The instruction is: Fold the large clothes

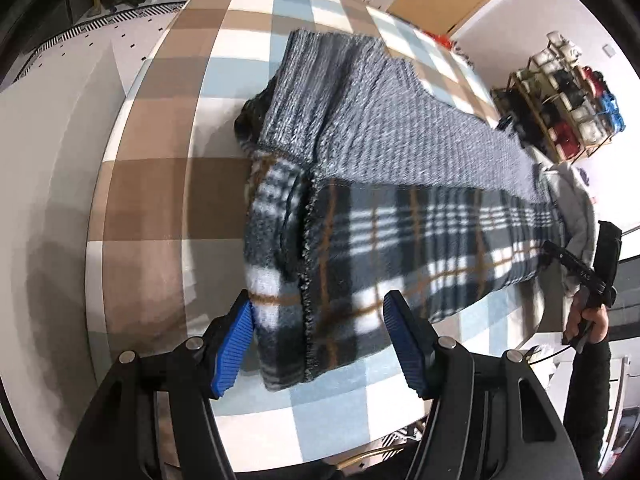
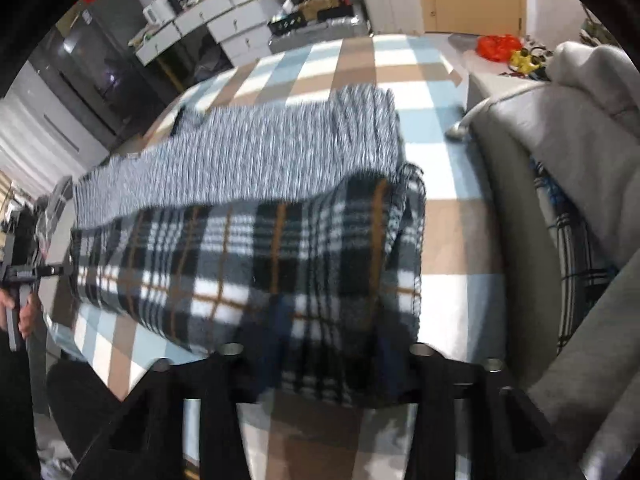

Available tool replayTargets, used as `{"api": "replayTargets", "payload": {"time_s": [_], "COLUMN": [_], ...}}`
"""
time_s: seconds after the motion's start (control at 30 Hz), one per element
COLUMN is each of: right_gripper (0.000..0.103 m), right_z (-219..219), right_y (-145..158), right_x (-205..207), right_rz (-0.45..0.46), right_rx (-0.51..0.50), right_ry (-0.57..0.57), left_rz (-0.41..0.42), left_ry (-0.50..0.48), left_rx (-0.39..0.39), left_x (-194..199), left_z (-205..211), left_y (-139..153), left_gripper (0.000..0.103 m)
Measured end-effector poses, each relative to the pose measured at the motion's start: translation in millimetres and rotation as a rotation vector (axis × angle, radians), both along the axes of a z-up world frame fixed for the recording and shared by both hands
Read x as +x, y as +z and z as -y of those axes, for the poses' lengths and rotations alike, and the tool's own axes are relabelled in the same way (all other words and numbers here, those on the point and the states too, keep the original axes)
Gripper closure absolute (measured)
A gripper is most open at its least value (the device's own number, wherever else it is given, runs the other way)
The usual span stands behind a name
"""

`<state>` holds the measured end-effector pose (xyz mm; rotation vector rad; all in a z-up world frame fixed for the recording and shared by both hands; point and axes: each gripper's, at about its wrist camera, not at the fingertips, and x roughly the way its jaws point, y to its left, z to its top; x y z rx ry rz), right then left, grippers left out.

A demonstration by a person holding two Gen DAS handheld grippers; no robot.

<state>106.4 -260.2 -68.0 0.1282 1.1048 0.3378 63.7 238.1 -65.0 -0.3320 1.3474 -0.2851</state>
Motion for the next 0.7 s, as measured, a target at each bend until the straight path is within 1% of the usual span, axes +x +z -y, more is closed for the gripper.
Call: {"api": "replayTargets", "payload": {"time_s": [0.03,0.1,0.13,0.17,0.23,0.27,0.3,0.37,0.4,0.47,0.5,0.67,0.7], "right_gripper": [0.035,0.035,0.035,0.035,0.035,0.035,0.035,0.034,0.036,0.053,0.061,0.068,0.073], "right_z": [0,-2,-4,-6,-10,-10,-11,-9,-10,-12,-16,-30,-32], "right_y": [1,-1,-5,-10,-21,-27,-32,-34,-35,-35,-35,-32,-30], "right_x": [2,7,13,19,26,27,29,29,28,23,20,1,-5], "right_rz": [0.008,0.014,0.000,-0.017,-0.047,-0.062,-0.072,-0.065,-0.066,-0.067,-0.068,-0.055,-0.052], "right_rx": [0.002,0.001,-0.011,-0.025,-0.051,-0.056,-0.051,-0.037,-0.034,-0.014,-0.004,-0.056,-0.063], "right_ry": [-0.014,-0.031,-0.044,-0.056,-0.066,-0.065,-0.063,-0.069,-0.070,-0.051,-0.026,0.035,0.046], "left_rz": [-0.021,-0.066,-0.079,-0.084,-0.090,-0.086,-0.079,-0.064,-0.062,-0.064,-0.067,-0.067,-0.067], "left_ry": [0.002,-0.002,0.004,0.009,0.025,0.029,0.031,0.023,0.016,0.002,-0.001,-0.026,-0.027], "left_rx": [-0.009,-0.018,-0.008,-0.006,-0.031,-0.033,-0.028,-0.011,-0.003,0.010,0.016,0.060,0.063], "left_x": [1,4,5,4,7,8,10,15,17,18,23,39,42], "left_z": [1,7,10,14,20,20,21,25,26,33,44,52,54], "left_y": [-4,-15,-22,-26,-33,-34,-35,-35,-35,-37,-38,-39,-40], "left_gripper": [0.043,0.043,0.043,0.043,0.043,0.041,0.041,0.041,0.041,0.041,0.041,0.040,0.040]}}
